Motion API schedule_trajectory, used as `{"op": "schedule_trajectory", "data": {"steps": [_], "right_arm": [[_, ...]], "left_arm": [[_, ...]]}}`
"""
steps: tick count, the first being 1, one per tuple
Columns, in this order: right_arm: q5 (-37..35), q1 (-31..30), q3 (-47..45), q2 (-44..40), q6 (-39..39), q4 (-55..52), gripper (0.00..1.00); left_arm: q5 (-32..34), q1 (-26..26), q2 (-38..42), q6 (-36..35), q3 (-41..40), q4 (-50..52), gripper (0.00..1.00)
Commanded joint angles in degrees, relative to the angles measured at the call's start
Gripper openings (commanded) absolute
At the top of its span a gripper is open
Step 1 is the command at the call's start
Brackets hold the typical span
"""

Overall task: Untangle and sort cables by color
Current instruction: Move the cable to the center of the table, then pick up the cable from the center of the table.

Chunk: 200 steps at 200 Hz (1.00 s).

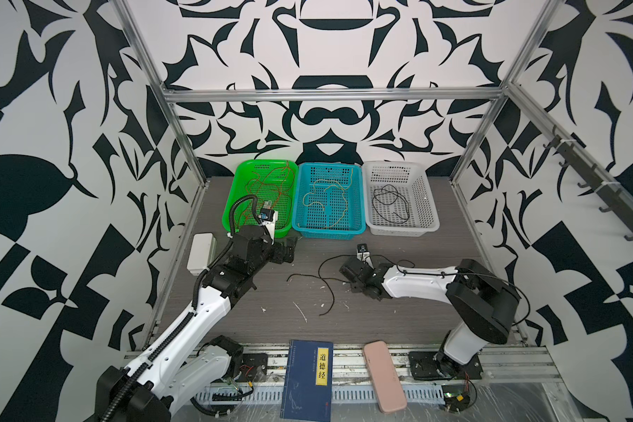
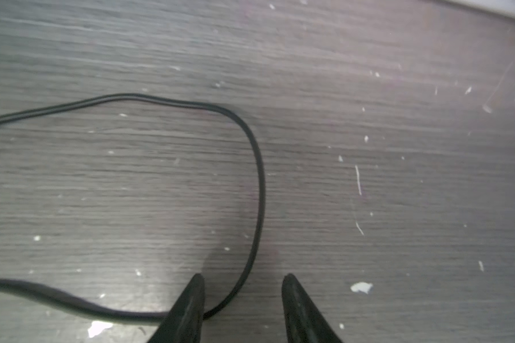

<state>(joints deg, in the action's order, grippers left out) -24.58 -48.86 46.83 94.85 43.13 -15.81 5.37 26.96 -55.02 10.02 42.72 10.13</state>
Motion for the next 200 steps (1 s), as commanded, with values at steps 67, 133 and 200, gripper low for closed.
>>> {"op": "schedule_trajectory", "data": {"steps": [67,133,200], "right_arm": [[5.04,4.91,4.15,6.52,-3.45,0.68,0.44],[4.11,3.79,-1.02,8.1,-2.79,3.33,0.16],[1.25,3.04,-3.87,-15.99,-12.43,-3.82,0.0]], "left_arm": [[-2.03,-0.24,0.13,-0.18,1.69,-0.75,0.99],[-3.93,-0.24,-0.96,-0.46,1.8,-1.33,0.99],[-28.47,1.02,-5.7,-2.9,0.33,-10.71,0.81]]}}
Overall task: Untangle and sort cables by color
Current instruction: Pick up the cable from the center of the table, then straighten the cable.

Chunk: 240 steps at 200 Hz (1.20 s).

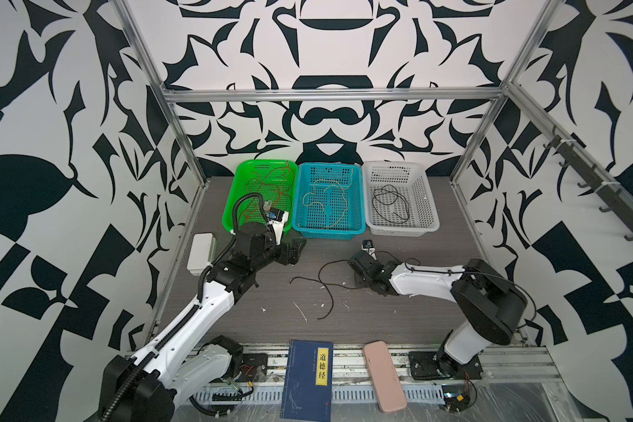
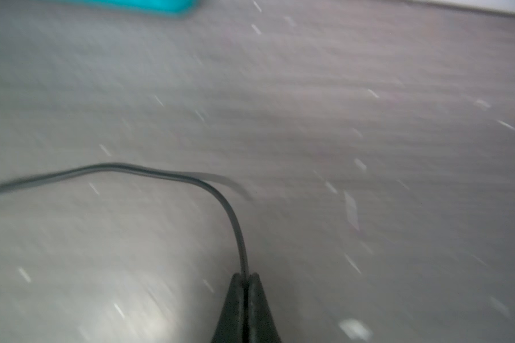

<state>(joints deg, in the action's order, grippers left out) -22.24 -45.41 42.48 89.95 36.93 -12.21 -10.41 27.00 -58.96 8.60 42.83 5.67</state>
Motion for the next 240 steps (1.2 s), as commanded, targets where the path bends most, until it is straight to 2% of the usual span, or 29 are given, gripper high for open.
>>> {"op": "schedule_trajectory", "data": {"steps": [1,27,46,50,64,104,127,143,153,183,197,200,225,230,240], "right_arm": [[-1.16,-0.4,0.53,-11.63,-6.46,-7.63,0.0],[-3.13,-0.43,4.4,-24.84,-12.09,-13.02,0.0],[-4.73,-0.16,10.18,-29.52,-16.9,-16.67,0.0],[-5.03,-0.11,11.76,-29.82,-17.8,-17.57,0.0],[-3.72,0.01,17.38,-29.56,-21.56,-19.37,0.0],[8.61,0.05,29.14,-26.69,-26.81,-19.74,0.0],[9.5,-0.01,32.18,-25.53,-27.25,-20.84,0.0],[8.94,0.01,32.09,-26.21,-27.09,-20.09,0.0],[8.1,0.1,31.94,-26.87,-27.11,-19.47,0.0],[2.5,0.38,35.21,-28.27,-29.01,-20.15,0.0],[-1.18,1.2,38.16,-28.38,-30.09,-21.37,0.0],[-1.74,1.53,38.88,-28.3,-30.34,-21.63,0.0],[-3.47,5.86,45.21,-26.17,-32.49,-23.39,0.0],[-3.45,6.83,46.56,-25.47,-32.82,-23.82,0.0],[-3.72,8.43,48.91,-23.96,-33.66,-24.25,0.0]], "left_arm": [[-12.83,1.14,-1.86,-1.66,0.14,-6.4,0.82],[-10.17,8.85,-4.25,-7.91,0.27,-8.21,0.84],[-10.07,13.36,-6.45,-10.72,0.63,-11.69,0.84],[-10.66,13.75,-7.01,-10.85,0.54,-13.06,0.88],[-13.17,14.41,-9.59,-11.18,0.28,-19.28,0.9],[-14.68,15.13,-21.84,-13.79,9.23,-26.9,0.88],[-12.8,15.17,-26.63,-13.74,14.41,-31.0,0.88],[-14.23,15.13,-30.49,-13.08,18.71,-31.24,0.88],[-15.64,15.11,-32.77,-11.75,20.7,-31.37,0.86],[-17.24,15.1,-37.32,-8.54,23.97,-29.45,0.39],[-18.46,15.01,-37.5,-7.72,23.26,-29.33,0.09],[-18.63,14.96,-37.46,-7.52,22.92,-29.5,0.06],[-20.04,15.0,-35.96,-5.26,19.46,-32.41,0.07],[-20.51,15.0,-35.59,-5.09,19.03,-32.64,0.11],[-21.36,14.97,-34.9,-4.95,18.36,-32.59,0.3]]}}
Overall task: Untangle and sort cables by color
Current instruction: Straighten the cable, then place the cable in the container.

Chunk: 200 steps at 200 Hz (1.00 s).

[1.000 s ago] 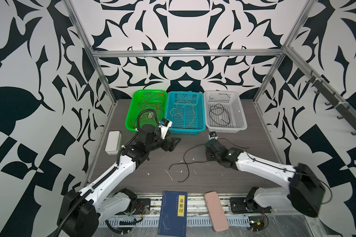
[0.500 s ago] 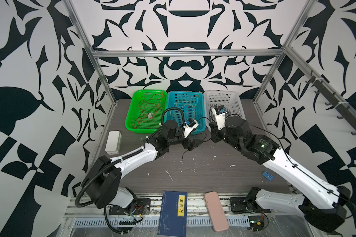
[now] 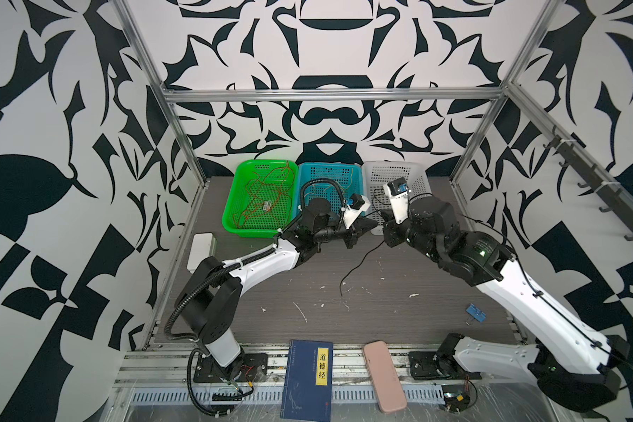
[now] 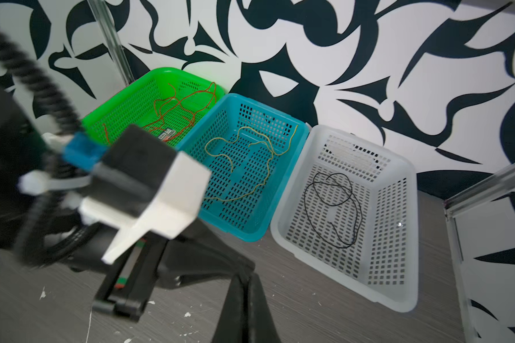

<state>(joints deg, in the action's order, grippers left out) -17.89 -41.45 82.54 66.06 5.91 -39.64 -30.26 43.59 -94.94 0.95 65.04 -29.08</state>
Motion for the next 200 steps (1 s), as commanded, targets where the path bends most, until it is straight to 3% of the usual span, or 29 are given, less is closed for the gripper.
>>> {"op": "schedule_trajectory", "data": {"steps": [1,12,39,50,144,177,200], "right_arm": [[-8.14,4.64,9.16,0.11,-2.74,3.13,0.0],[-8.73,6.39,11.38,1.77,-3.48,3.09,0.0],[-7.49,11.47,16.32,6.13,-4.15,3.51,0.0],[-7.27,13.43,18.55,8.37,-4.74,3.77,0.0],[-2.02,29.19,45.14,36.27,-6.07,3.29,0.0],[-3.51,30.17,54.86,44.95,-6.62,0.08,0.0],[-6.67,28.8,54.03,45.82,-7.87,0.58,0.0]], "left_arm": [[-1.58,-1.56,1.11,2.72,-3.86,2.22,0.31],[-2.54,-1.54,1.87,2.61,-4.13,3.02,0.41],[-2.71,-1.55,4.13,1.4,-5.13,4.88,0.9],[-1.94,-1.58,5.45,0.85,-6.21,5.02,1.0],[8.3,-1.62,20.27,-4.06,-17.66,7.31,0.99],[10.75,-1.66,25.4,-4.89,-20.25,10.49,0.99],[11.93,-1.66,27.61,-5.02,-21.4,12.03,0.99]]}}
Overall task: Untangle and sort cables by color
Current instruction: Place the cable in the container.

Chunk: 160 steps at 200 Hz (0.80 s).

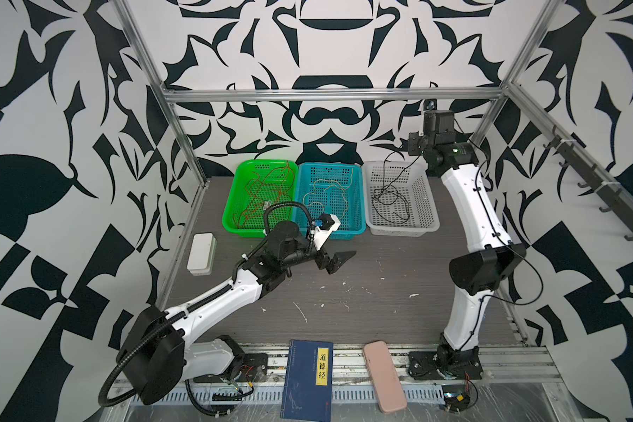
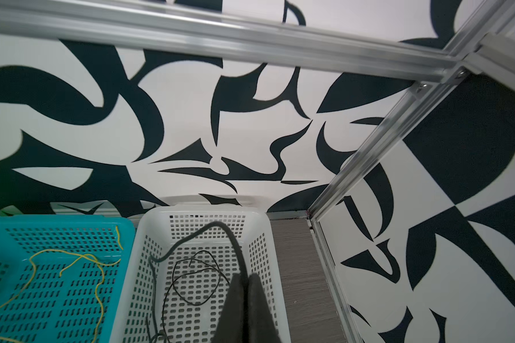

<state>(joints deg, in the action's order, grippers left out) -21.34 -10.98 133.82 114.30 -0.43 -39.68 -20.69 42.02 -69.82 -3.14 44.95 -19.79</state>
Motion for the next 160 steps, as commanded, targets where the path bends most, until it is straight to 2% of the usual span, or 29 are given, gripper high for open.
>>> {"op": "schedule_trajectory", "data": {"steps": [1,40,60,105,160], "right_arm": [[-3.46,-1.76,2.72,-2.42,-1.56,0.68,0.0],[-12.01,-5.99,-1.93,-2.64,-8.49,4.8,0.0],[-18.08,-8.91,-7.56,-4.11,-13.71,10.54,0.0],[-21.34,-11.38,-14.08,-7.0,-16.62,15.03,0.0],[-25.16,-15.41,-36.77,-18.98,-15.95,25.02,0.0]], "left_arm": [[2.38,-0.09,2.54,-0.92,-1.34,2.83,0.99],[3.27,-0.09,4.8,-1.77,-1.71,5.66,0.99],[3.61,-0.04,5.64,-2.04,-2.09,6.78,0.99],[4.03,-0.09,7.62,-2.13,-2.57,8.7,0.99],[4.66,-0.08,8.85,-2.69,-2.91,9.86,0.99]]}}
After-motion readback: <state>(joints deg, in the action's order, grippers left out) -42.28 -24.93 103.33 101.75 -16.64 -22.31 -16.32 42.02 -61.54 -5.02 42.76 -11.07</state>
